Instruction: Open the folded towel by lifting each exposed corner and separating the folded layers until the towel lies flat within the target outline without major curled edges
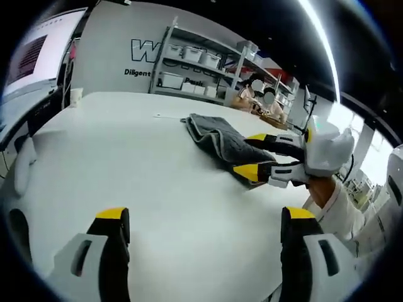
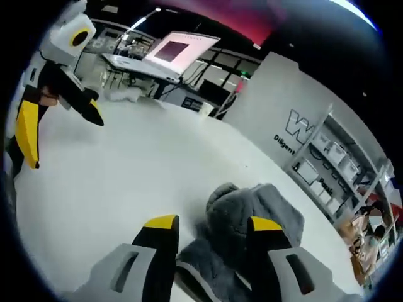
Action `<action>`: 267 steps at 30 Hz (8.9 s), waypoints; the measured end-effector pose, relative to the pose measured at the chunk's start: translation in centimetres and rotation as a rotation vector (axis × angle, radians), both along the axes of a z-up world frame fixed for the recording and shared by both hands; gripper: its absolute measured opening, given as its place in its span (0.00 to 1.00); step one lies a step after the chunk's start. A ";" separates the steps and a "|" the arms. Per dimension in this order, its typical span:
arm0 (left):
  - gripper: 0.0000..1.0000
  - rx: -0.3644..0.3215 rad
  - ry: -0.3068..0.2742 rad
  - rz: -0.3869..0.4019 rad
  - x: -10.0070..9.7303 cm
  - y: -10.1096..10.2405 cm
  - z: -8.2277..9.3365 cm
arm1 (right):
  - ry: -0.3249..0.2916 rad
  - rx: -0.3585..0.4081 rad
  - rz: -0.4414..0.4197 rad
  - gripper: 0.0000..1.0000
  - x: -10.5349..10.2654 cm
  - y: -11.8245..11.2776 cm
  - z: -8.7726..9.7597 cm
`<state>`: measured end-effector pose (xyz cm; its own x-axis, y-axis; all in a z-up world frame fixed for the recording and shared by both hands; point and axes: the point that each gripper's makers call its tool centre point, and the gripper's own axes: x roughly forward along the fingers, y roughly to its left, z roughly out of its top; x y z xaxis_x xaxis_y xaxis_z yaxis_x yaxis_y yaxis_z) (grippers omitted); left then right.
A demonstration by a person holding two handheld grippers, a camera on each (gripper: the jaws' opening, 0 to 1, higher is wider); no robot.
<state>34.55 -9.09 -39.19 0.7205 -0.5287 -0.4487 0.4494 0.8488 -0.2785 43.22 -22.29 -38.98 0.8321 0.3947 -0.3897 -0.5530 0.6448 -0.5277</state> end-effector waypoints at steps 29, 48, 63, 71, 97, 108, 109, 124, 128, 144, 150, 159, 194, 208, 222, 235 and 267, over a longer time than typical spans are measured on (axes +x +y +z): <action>0.98 -0.028 0.013 0.010 0.2 0.2 -0.7 | -0.048 -0.129 -0.056 0.00 1.9 -1.4 -1.5; 0.97 -0.023 0.011 -0.006 0.2 -0.5 -0.5 | -0.052 0.058 -0.068 0.00 1.3 -2.3 1.0; 0.97 -0.011 0.009 -0.035 0.2 -1.7 -0.2 | -0.082 0.153 -0.124 0.00 1.0 -5.7 3.4; 0.97 -0.001 0.010 -0.044 0.1 -1.8 -0.2 | -0.107 0.174 -0.184 0.00 1.1 -8.3 3.9; 0.97 0.005 0.019 -0.074 0.7 -3.2 -0.5 | -0.015 0.319 -0.340 0.00 0.8 -15.1 1.0; 0.96 0.011 0.027 -0.075 0.8 -3.4 -0.6 | 0.027 0.324 -0.361 0.00 0.3 -15.9 -0.1; 0.96 0.012 0.028 -0.076 0.8 -3.4 -0.6 | 0.034 0.317 -0.374 0.00 0.1 -16.2 -0.2; 0.96 0.017 0.024 -0.101 0.7 -4.5 -0.4 | 0.127 0.577 -0.324 0.31 -1.3 -15.8 1.0; 0.96 0.019 0.023 -0.107 0.5 -4.6 -0.3 | 0.143 0.661 -0.307 0.34 -0.9 -14.9 1.6; 0.96 0.026 0.013 -0.091 0.1 -3.7 0.2 | 0.189 0.753 -0.354 0.31 1.5 -14.3 1.2; 0.96 0.029 0.014 -0.095 0.0 -3.8 0.2 | 0.213 0.754 -0.398 0.23 1.7 -15.1 0.1; 0.95 0.020 0.012 -0.096 0.0 -3.9 0.1 | 0.210 0.782 -0.381 0.07 1.1 -14.9 0.1; 0.95 0.019 0.010 -0.102 -0.1 -4.3 0.2 | 0.139 0.864 -0.364 0.00 -0.3 -16.2 2.3; 0.95 0.024 0.010 -0.120 0.0 -4.8 0.2 | 0.091 0.856 -0.426 0.00 0.3 -19.9 2.7; 0.95 0.032 0.012 -0.141 -0.1 -5.3 0.3 | 0.053 0.873 -0.511 0.00 -0.1 -24.4 2.6; 0.95 0.026 0.013 -0.143 0.1 -5.6 0.3 | 0.023 0.865 -0.569 0.00 -0.9 -27.4 2.3; 0.94 0.033 0.019 -0.153 0.0 -6.2 0.2 | 0.013 0.814 -0.675 0.00 -2.6 -32.2 0.6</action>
